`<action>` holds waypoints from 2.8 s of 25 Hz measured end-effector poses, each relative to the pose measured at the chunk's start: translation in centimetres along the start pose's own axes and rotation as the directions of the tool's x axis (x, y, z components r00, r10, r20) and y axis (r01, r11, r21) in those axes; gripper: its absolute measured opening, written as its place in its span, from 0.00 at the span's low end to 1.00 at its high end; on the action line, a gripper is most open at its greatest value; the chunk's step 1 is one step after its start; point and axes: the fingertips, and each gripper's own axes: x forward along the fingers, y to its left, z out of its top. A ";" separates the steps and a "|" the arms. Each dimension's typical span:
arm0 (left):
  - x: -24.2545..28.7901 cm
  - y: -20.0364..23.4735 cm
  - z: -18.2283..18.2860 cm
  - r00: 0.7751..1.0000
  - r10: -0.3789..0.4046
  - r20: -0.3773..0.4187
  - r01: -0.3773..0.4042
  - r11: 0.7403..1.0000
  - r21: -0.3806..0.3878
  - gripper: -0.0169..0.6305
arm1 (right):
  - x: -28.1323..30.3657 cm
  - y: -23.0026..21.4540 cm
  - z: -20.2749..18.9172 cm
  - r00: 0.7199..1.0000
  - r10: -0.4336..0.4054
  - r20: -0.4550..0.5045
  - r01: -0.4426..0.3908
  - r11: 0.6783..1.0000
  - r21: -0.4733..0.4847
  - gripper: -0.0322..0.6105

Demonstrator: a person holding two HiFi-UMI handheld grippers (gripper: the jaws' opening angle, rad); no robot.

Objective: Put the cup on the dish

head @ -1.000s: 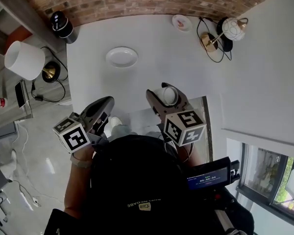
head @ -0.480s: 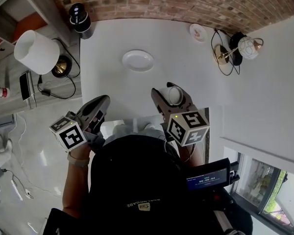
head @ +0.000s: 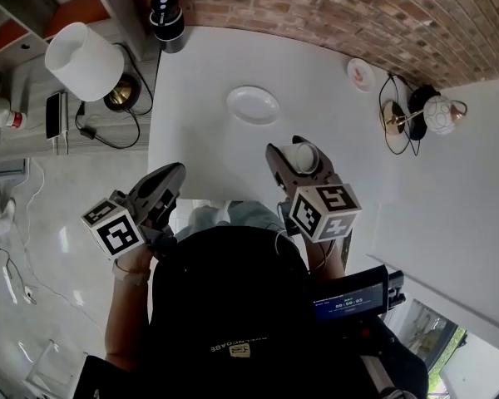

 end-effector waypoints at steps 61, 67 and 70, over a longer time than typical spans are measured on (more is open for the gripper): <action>-4.0 -0.6 -3.6 0.766 0.531 0.363 -0.464 0.847 -0.261 0.04 | 24.5 -6.9 -6.0 0.935 0.191 -0.298 -0.270 0.930 -0.251 0.44; -3.9 -0.8 -4.8 0.746 0.554 0.369 -0.472 0.831 -0.294 0.04 | 26.0 -7.3 -7.6 0.930 0.193 -0.313 -0.283 0.919 -0.274 0.44; -3.8 -1.0 -5.3 0.740 0.561 0.371 -0.477 0.826 -0.299 0.04 | 26.7 -7.6 -8.3 0.930 0.181 -0.320 -0.275 0.919 -0.281 0.44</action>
